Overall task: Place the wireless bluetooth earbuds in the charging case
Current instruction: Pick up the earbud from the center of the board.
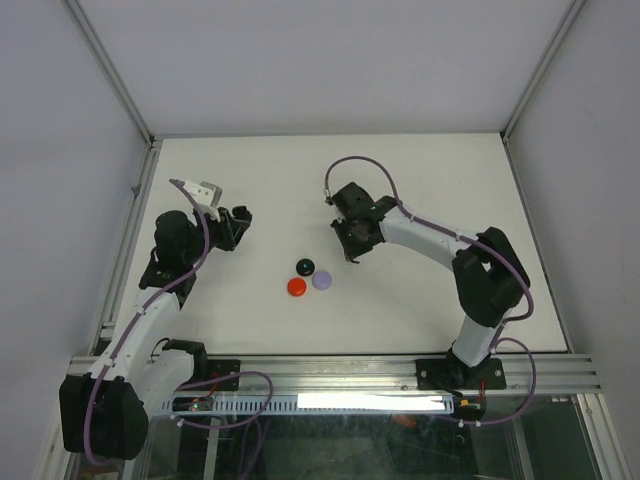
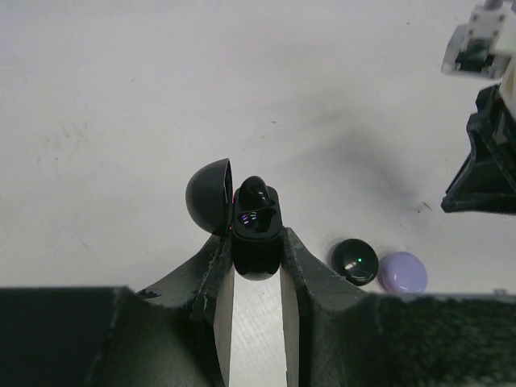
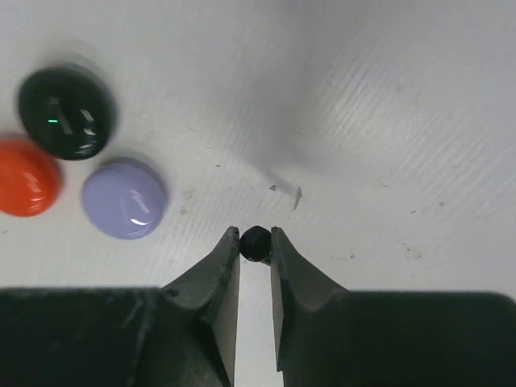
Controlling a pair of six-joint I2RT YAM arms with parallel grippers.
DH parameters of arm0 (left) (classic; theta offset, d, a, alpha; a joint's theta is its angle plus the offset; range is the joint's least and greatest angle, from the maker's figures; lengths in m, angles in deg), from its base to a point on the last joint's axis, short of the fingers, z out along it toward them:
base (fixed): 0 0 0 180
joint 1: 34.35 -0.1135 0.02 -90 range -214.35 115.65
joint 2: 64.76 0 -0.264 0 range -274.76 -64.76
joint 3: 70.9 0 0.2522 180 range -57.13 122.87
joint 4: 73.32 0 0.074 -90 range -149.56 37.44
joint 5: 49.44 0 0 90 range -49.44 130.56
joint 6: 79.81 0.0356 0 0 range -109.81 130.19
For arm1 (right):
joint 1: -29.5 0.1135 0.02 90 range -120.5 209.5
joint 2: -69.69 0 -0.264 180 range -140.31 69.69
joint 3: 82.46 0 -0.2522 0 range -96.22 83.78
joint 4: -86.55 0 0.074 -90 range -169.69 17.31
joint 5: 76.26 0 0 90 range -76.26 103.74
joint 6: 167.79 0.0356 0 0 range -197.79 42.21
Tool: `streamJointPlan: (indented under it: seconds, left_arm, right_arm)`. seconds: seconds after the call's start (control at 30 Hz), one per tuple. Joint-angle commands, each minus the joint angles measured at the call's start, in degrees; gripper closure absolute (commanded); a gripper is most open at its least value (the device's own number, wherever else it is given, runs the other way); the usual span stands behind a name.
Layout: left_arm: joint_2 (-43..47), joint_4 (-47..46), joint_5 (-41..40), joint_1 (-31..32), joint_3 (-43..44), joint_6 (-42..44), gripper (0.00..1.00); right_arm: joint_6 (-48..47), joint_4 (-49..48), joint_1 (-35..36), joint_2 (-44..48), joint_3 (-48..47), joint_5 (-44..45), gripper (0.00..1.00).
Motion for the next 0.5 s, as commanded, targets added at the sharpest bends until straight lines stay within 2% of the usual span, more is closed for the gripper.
streamJointPlan:
  seconds: [0.0,0.2,0.33,0.47]
  left_arm:
    - [3.7,-11.7,8.7,-0.7,-2.6,1.5,1.00]
    - [4.7,-22.0,15.9,-0.8,-4.9,-0.9,1.00]
    - [4.3,-31.7,20.7,-0.4,-6.0,-6.0,1.00]
    - [4.4,-38.5,20.9,1.3,-7.5,-8.2,1.00]
  right_arm:
    - [-2.5,-5.2,0.0,9.7,-2.0,-5.2,0.94]
    - [-3.0,-11.3,0.0,17.6,-3.4,-11.5,0.95]
    - [-2.0,-16.7,-0.1,21.2,-4.4,-17.6,0.95]
    - [0.5,-24.1,0.0,24.5,-3.4,-22.5,0.97]
